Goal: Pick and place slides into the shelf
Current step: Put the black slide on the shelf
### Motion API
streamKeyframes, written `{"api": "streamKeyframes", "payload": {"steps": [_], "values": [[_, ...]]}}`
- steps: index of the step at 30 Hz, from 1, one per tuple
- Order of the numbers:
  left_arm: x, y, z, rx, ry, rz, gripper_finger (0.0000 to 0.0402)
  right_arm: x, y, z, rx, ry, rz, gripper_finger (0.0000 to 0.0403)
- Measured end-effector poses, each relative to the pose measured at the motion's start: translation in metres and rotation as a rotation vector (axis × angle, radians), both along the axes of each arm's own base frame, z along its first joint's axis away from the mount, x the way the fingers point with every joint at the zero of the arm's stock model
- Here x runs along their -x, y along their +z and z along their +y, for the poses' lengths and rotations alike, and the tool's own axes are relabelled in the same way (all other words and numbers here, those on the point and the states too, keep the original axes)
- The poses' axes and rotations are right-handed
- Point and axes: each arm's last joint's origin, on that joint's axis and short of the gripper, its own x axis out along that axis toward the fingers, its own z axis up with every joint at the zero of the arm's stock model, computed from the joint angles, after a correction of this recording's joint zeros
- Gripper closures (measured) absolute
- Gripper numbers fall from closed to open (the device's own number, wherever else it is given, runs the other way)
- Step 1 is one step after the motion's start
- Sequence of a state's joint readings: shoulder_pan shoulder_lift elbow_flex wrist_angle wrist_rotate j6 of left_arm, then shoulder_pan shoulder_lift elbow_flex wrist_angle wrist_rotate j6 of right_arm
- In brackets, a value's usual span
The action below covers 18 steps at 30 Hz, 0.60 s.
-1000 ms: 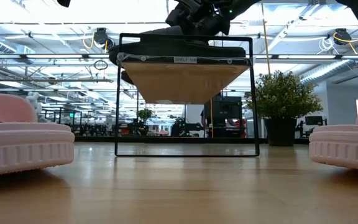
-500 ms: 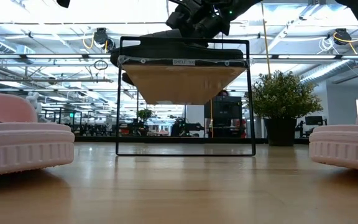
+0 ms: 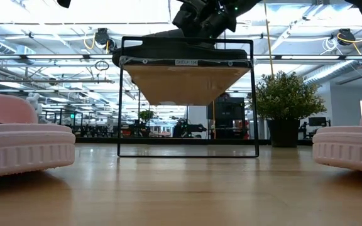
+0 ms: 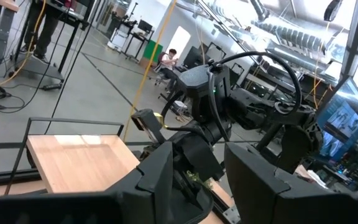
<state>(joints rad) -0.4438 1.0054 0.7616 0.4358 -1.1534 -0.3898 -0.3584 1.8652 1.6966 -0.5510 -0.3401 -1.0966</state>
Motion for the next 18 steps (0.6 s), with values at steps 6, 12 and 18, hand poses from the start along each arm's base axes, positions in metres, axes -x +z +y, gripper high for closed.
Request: {"api": "streamKeyframes", "payload": {"steps": [6, 12, 18], "values": [[-0.0001, -0.0006, -0.0001, -0.005, 0.000, 0.008, 0.0261, -0.0008, 0.0006, 0.0017, 0.011, 0.014, -0.006, 0.0403], [-0.0002, -0.0012, -0.0001, -0.003, 0.000, 0.010, 0.0261, -0.0055, 0.0050, 0.0027, 0.037, 0.024, -0.066, 0.0403], [-0.0002, -0.0013, -0.0001, -0.001, -0.001, 0.010, 0.0261, -0.0070, 0.0066, 0.0024, 0.042, 0.024, -0.090, 0.0403]]}}
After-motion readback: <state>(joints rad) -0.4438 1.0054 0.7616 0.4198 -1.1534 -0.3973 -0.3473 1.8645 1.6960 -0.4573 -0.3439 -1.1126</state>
